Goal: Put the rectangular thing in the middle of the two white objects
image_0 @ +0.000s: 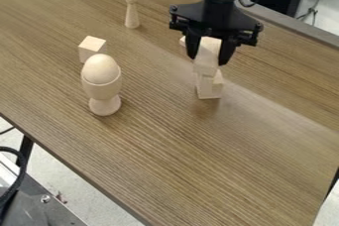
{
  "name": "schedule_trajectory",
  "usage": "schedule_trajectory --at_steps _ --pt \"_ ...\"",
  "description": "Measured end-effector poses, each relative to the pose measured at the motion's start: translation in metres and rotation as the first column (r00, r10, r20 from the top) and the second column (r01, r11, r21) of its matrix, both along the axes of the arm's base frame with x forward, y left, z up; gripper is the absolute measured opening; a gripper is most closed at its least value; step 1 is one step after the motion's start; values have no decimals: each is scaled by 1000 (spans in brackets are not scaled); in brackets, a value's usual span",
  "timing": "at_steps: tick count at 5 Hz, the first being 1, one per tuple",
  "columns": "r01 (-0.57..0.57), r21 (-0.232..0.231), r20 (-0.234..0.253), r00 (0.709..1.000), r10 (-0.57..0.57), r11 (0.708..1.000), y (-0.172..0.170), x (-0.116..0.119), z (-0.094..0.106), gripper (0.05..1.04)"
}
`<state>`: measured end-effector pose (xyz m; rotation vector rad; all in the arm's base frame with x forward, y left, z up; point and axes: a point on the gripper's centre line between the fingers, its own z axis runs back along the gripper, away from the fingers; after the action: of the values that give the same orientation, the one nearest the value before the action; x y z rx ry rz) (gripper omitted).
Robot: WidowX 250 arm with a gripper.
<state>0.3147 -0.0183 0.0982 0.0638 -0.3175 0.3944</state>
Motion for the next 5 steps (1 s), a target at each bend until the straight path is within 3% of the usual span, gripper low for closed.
schedule_trajectory --at_steps 1,2,4,5 --pt "-42 16 73 997 41 999 8 -5 28 517" --pt "-105 30 97 990 102 994 24 -18 40 517" --pt "-182 58 26 983 181 982 53 -28 11 517" --pt "-212 121 -26 976 217 970 65 -25 -15 517"
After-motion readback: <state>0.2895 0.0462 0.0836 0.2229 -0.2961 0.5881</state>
